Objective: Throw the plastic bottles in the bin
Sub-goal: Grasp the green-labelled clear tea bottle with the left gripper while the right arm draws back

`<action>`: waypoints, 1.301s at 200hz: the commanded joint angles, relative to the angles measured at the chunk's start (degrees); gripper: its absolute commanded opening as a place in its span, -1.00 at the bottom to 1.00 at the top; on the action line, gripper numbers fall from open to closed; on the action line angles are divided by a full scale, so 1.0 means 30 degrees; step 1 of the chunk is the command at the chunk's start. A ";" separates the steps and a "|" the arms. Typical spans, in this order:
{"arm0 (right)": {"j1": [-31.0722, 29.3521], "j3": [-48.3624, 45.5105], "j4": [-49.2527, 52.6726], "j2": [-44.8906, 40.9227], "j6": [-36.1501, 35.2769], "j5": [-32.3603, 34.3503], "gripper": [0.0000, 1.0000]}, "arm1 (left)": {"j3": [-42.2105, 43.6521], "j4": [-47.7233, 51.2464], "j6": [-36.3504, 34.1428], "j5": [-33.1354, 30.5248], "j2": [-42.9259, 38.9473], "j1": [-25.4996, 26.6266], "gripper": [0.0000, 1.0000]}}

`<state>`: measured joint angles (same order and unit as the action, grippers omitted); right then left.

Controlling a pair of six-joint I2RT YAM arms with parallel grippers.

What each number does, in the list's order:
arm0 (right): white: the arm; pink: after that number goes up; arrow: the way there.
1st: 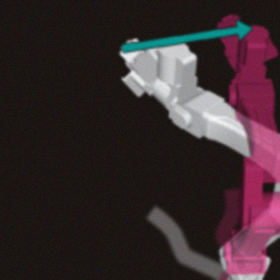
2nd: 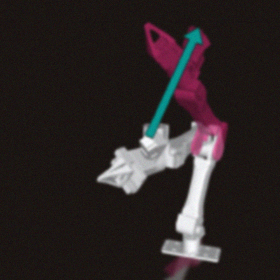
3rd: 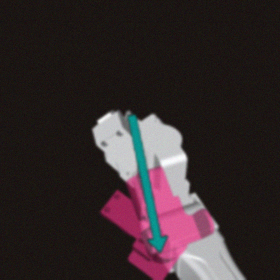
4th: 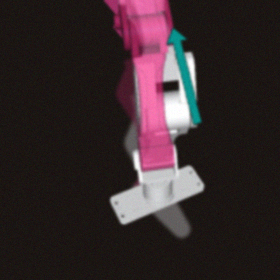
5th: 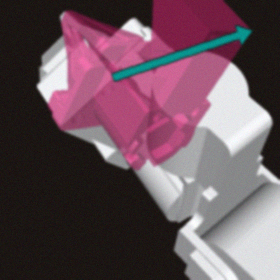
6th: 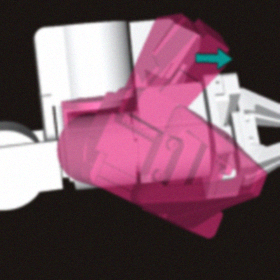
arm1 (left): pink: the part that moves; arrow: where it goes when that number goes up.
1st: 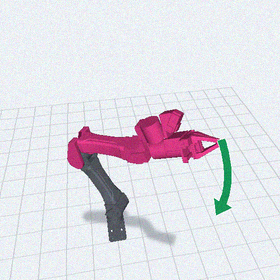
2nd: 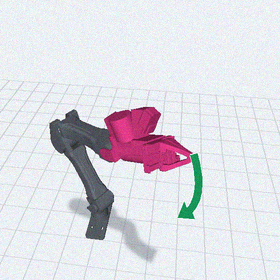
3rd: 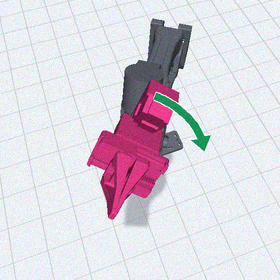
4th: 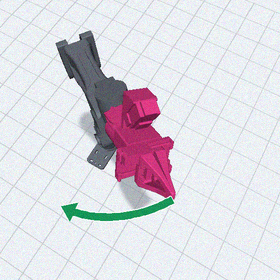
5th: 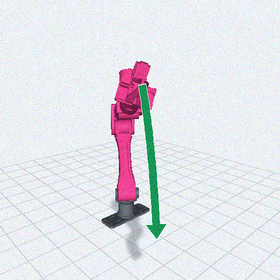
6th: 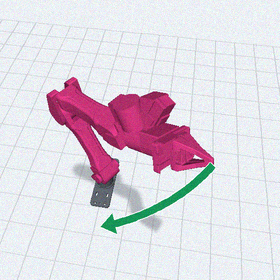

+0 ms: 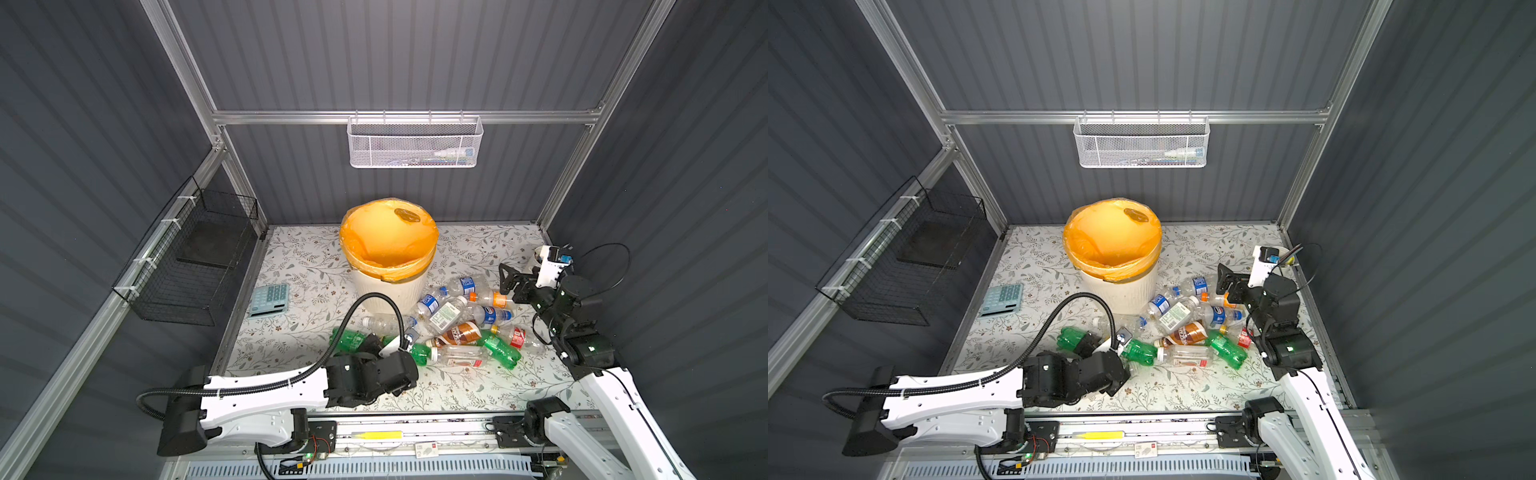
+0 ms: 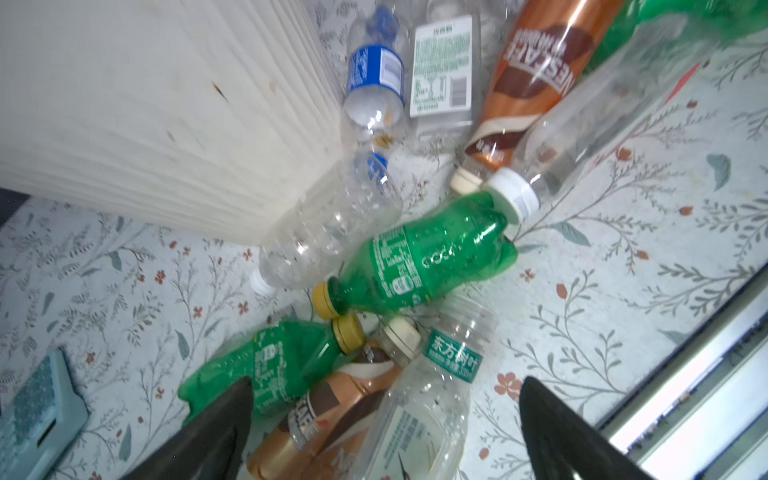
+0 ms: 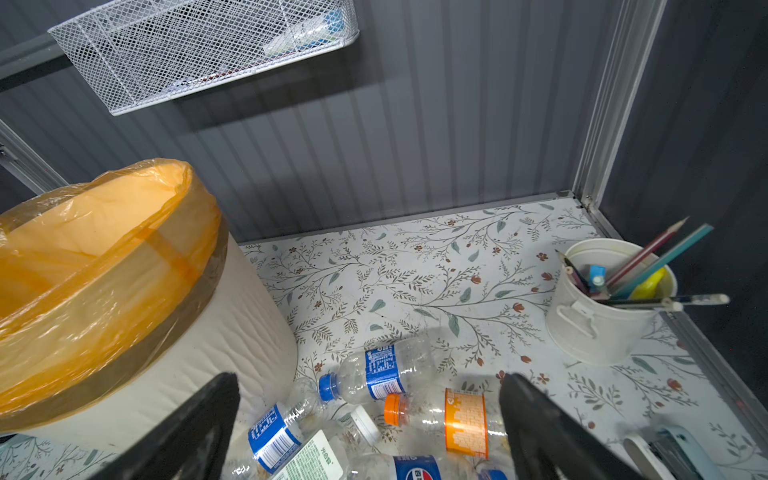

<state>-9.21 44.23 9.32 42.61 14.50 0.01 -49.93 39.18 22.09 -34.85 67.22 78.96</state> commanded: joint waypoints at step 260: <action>0.1851 -0.1211 -0.2654 0.1354 0.1831 -0.3049 0.98 | 0.2373 -0.0462 0.4453 0.5170 0.4133 0.0033 0.15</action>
<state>-4.49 40.91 2.76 47.31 19.51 -7.86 -42.24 38.17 36.10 -20.93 78.17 78.98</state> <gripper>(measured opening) 0.991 0.631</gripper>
